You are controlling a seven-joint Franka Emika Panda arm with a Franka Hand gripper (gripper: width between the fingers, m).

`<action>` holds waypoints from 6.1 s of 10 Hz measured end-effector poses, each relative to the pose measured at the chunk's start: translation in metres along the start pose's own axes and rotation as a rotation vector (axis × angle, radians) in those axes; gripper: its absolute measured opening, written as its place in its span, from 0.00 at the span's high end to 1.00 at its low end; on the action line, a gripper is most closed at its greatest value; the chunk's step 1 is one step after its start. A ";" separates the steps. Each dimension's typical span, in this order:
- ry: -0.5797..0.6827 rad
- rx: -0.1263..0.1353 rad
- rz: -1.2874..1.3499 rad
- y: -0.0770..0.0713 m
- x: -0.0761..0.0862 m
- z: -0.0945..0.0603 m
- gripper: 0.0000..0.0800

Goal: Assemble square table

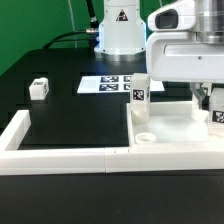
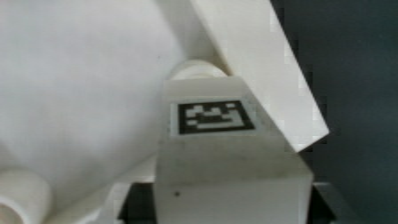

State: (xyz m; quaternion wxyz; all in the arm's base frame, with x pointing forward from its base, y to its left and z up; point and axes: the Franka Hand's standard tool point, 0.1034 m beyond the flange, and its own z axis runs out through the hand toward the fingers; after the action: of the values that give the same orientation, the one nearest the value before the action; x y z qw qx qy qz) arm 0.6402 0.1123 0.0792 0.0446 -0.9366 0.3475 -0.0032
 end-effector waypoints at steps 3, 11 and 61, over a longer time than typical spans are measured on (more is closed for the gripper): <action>0.053 0.045 0.405 0.006 -0.005 0.000 0.63; 0.078 0.042 0.258 0.006 -0.014 0.000 0.36; -0.029 0.062 1.019 0.009 -0.010 0.001 0.64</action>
Offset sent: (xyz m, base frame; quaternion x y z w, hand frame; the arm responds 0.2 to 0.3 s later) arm -0.0078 0.0054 -0.0125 0.0711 0.0248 0.2441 0.9668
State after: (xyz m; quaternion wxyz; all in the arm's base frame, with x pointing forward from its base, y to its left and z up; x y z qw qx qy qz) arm 0.6264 0.1120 0.0772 0.0730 -0.6465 0.7591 0.0217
